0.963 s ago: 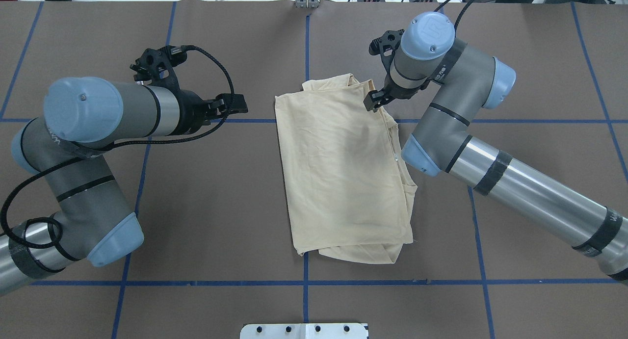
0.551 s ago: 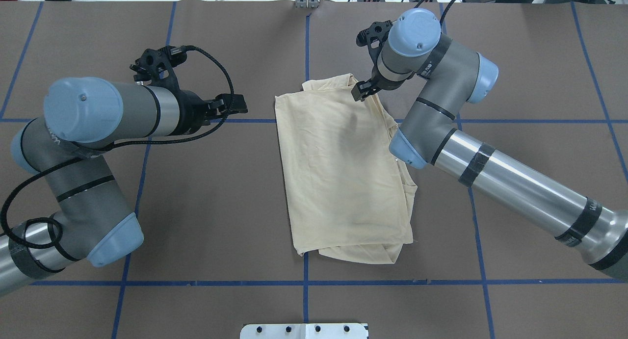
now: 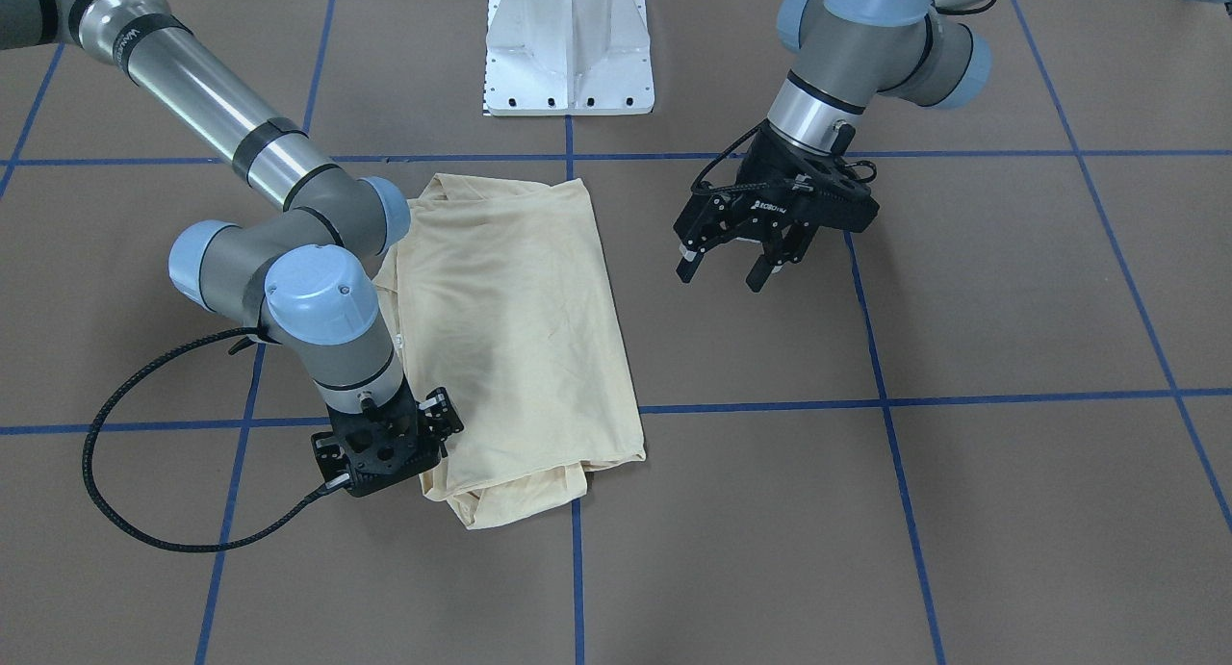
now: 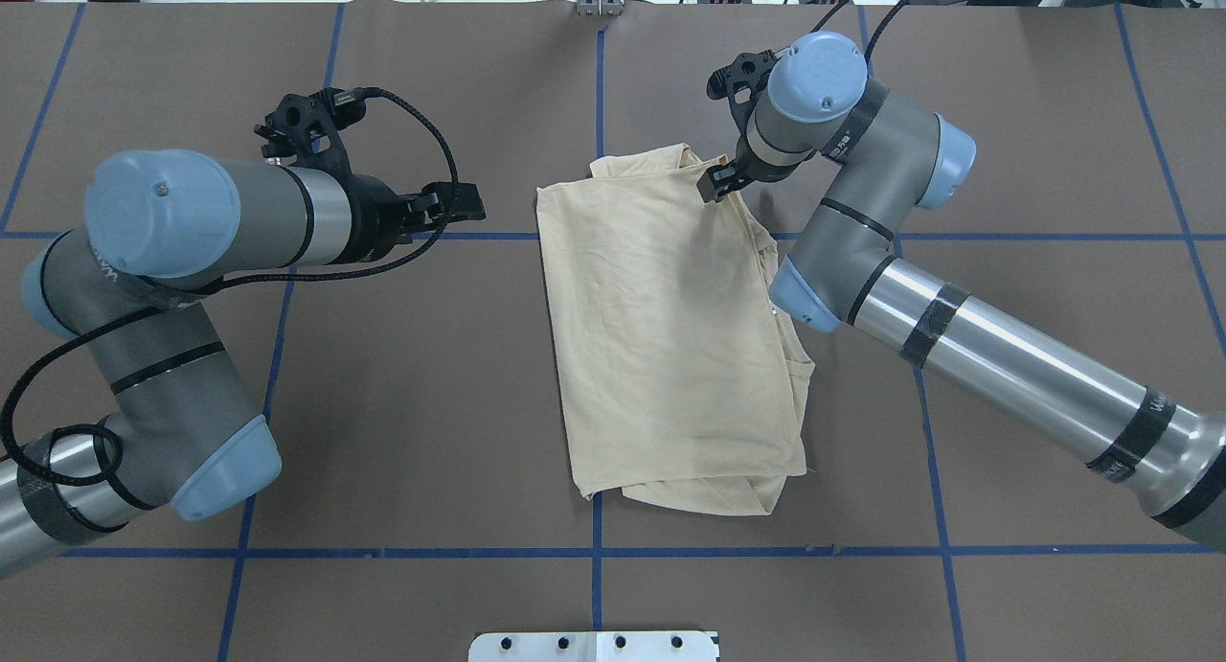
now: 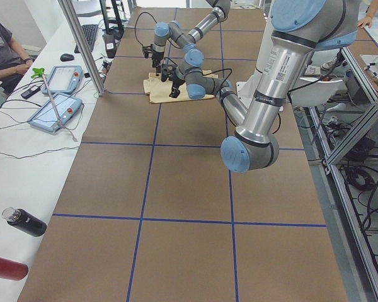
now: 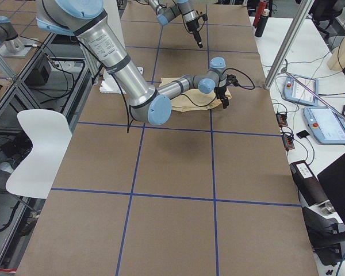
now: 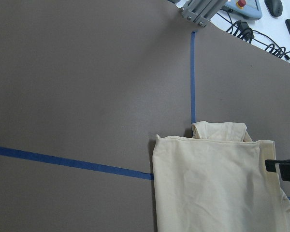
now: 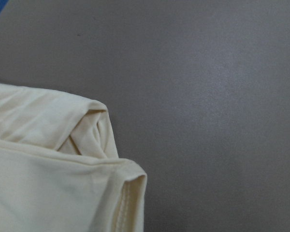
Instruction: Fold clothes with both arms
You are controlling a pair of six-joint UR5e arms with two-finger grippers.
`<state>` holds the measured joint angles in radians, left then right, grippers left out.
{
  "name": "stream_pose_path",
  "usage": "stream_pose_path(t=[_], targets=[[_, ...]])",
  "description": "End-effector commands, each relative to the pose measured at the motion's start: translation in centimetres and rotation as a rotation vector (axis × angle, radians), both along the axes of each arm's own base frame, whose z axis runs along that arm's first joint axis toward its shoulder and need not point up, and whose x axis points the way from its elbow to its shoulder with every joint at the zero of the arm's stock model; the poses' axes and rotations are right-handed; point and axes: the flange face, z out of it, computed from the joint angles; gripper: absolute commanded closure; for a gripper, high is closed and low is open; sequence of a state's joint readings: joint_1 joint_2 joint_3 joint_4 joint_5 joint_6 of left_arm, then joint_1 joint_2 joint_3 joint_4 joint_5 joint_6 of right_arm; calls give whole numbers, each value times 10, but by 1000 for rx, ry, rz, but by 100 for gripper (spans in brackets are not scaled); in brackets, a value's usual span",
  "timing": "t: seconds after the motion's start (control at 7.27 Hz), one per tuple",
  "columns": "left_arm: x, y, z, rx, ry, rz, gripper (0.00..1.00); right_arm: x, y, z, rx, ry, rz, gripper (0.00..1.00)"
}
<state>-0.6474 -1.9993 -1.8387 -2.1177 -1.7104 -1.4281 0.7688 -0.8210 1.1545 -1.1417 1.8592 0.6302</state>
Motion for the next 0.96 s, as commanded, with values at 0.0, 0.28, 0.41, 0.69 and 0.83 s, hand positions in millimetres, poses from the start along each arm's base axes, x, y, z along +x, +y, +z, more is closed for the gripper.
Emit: stream_pose_path(t=[0.0, 0.28, 0.41, 0.69, 0.83], targets=[[0, 0, -4, 3, 5, 1, 0, 11, -5, 15, -10, 14, 10, 0], [1, 0, -4, 1, 4, 1, 0, 22, -11, 22, -19, 18, 20, 0], [0, 0, -4, 3, 4, 0, 0, 22, -11, 24, -22, 19, 21, 0], [1, -1, -10, 9, 15, 1, 0, 39, -19, 9, -39, -31, 9, 0], [6, 4, -14, -3, 30, 4, 0, 53, -16, -2, -60, -77, -15, 0]])
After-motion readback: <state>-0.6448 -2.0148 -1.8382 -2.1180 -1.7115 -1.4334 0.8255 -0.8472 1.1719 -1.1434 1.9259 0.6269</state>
